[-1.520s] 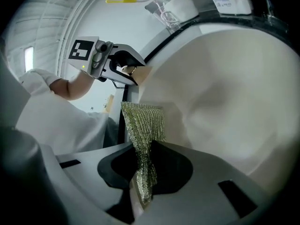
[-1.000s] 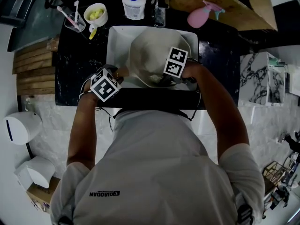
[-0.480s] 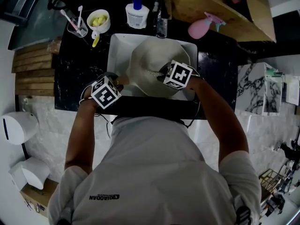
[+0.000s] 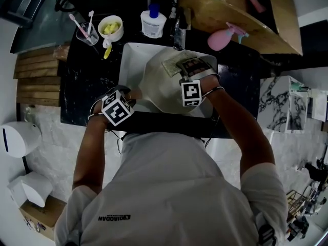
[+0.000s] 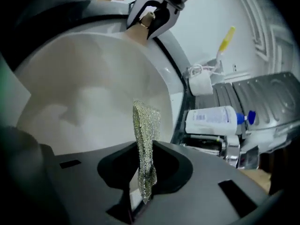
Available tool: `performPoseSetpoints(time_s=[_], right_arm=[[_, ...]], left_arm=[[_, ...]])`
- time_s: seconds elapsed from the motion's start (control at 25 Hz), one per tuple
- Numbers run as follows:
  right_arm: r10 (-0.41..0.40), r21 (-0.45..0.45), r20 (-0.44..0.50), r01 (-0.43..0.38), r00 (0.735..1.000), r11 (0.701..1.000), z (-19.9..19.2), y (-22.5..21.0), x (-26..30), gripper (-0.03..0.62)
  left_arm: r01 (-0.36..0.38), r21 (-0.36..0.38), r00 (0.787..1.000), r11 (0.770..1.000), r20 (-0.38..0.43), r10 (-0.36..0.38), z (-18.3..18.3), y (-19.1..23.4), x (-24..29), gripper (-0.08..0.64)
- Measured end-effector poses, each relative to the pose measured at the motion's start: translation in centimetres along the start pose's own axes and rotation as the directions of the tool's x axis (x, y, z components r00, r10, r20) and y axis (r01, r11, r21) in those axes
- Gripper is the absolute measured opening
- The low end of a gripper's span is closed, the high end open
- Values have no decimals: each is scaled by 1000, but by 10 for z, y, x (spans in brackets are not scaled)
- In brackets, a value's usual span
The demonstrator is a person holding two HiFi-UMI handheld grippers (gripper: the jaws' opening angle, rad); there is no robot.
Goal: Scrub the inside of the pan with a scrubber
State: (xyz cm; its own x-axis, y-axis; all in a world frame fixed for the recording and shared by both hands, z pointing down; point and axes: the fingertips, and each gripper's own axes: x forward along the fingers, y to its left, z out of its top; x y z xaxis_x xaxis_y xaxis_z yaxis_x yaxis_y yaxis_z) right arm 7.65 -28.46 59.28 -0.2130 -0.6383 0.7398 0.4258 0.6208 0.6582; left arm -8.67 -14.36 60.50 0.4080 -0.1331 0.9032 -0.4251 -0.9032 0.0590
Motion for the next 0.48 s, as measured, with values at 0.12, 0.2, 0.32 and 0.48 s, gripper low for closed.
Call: performPoseSetpoints(time_s=[0.12, 0.2, 0.32, 0.48], right_arm=[[-99, -97, 38, 102, 994, 990, 15, -17, 4, 86], [-148, -91, 126, 161, 981, 983, 35, -21, 9, 86], [-128, -249, 98, 149, 987, 957, 31, -10, 25, 86], [-95, -454, -45, 65, 994, 889, 0, 0, 49, 87]], left_arm=[[1, -1, 1000, 1000, -1, -1, 0, 1, 0, 187], [0, -1, 1000, 1000, -2, 0, -1, 1, 0, 187], [2, -4, 1000, 1000, -2, -2, -1, 0, 0, 187], [3, -4, 1000, 1000, -2, -3, 0, 1, 1, 187]])
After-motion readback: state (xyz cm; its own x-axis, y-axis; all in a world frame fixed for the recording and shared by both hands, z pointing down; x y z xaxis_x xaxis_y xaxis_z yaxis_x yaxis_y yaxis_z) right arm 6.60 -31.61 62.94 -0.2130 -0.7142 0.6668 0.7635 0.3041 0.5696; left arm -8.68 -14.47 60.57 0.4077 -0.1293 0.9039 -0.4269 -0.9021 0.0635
